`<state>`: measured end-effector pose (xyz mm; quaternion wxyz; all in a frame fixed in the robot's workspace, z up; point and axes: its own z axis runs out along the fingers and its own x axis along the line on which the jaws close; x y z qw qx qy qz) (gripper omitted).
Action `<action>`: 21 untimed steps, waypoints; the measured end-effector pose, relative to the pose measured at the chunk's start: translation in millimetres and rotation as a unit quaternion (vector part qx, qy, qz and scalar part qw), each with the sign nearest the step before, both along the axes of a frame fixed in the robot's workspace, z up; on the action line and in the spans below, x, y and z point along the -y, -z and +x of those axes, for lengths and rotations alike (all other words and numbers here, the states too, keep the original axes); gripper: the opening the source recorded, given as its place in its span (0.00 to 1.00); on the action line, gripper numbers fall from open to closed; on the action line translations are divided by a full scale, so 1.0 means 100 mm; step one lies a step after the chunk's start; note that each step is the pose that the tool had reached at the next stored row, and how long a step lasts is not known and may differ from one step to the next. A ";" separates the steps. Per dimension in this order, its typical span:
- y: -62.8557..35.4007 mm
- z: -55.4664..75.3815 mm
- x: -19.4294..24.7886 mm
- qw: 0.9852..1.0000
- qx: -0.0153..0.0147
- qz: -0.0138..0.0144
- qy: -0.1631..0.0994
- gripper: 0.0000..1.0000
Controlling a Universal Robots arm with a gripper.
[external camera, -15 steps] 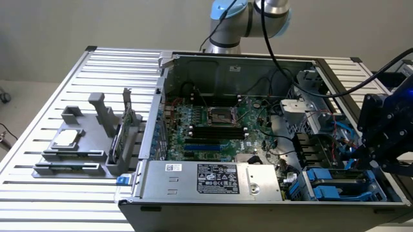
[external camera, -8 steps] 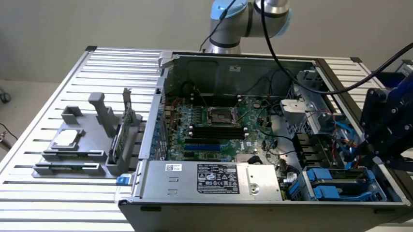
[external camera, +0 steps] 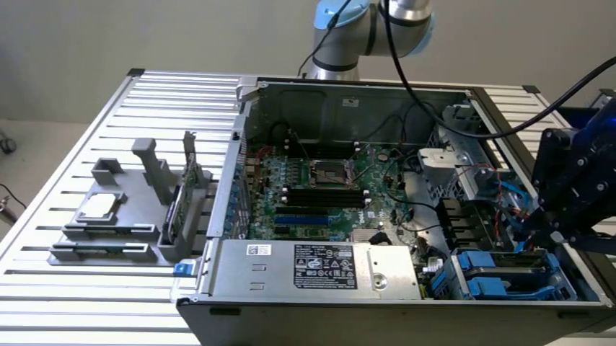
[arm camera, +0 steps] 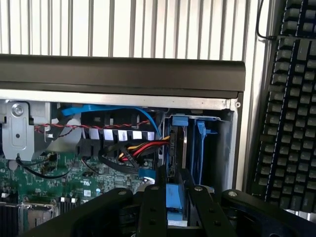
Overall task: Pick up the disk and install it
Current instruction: 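Insert the first disk wire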
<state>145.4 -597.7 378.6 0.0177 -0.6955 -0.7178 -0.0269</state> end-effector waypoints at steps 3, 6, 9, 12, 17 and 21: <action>-0.001 -0.04 -0.013 1.000 0.000 0.000 0.000 0.25; 0.000 -0.07 -0.054 1.000 0.000 0.000 0.000 0.25; 0.002 -0.09 -0.073 1.000 0.000 -0.002 0.000 0.25; 0.008 -0.09 -0.076 1.000 0.000 -0.006 0.000 0.25; 0.029 -0.10 -0.085 1.000 0.002 -0.010 0.000 0.25; 0.046 -0.10 -0.100 1.000 0.005 -0.012 0.000 0.25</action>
